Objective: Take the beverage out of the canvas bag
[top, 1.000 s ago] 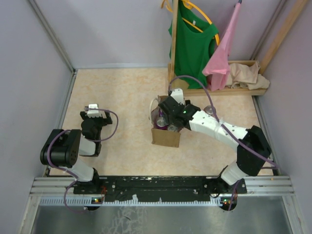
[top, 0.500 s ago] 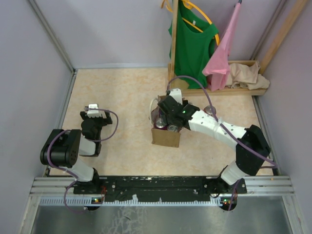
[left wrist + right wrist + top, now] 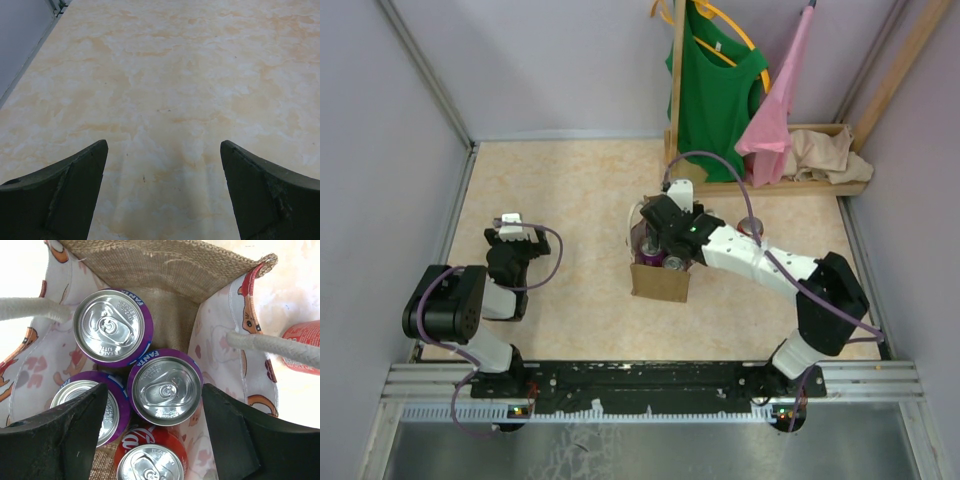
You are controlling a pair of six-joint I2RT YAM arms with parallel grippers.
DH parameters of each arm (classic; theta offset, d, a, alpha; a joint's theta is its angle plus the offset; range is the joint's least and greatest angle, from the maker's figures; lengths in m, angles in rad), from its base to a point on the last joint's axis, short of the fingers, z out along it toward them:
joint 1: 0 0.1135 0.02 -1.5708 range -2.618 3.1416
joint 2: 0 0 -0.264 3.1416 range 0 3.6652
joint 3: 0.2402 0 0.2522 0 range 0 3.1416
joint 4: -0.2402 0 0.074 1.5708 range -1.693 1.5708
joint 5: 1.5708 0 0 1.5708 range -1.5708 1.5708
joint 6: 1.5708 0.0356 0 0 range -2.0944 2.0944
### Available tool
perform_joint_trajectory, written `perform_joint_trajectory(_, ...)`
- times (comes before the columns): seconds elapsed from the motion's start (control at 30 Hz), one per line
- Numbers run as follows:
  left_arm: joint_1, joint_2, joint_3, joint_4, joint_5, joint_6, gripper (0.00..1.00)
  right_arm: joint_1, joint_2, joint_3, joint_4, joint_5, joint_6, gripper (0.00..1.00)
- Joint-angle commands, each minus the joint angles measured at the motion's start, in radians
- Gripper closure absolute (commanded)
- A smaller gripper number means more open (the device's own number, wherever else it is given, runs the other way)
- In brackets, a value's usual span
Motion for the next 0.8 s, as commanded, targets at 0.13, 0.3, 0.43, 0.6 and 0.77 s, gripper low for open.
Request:
perform_joint_trajectory(0.13, -0.005, 0.013, 0.012, 0.019, 0.006, 0.005, 0.0, -0.027, 0.03, 0.007, 0.013, 0.022, 0.05, 0.27)
perform_joint_trajectory(0.3, -0.006, 0.013, 0.013, 0.019, 0.005, 0.005, 0.0, -0.027, -0.016, -0.018, 0.045, 0.02, 0.051, 0.28)
perform_joint_trajectory(0.43, -0.005, 0.013, 0.014, 0.018, 0.006, 0.005, 0.0, -0.027, -0.072, -0.034, 0.068, 0.02, 0.038, 0.28)
perform_joint_trajectory(0.6, -0.006, 0.013, 0.013, 0.019, 0.007, 0.005, 0.0, -0.016, -0.116, -0.035, 0.06, 0.05, 0.037, 0.28)
perform_joint_trajectory(0.77, -0.006, 0.013, 0.014, 0.019, 0.006, 0.005, 0.0, -0.013, -0.097, -0.023, 0.027, 0.08, 0.044, 0.28)
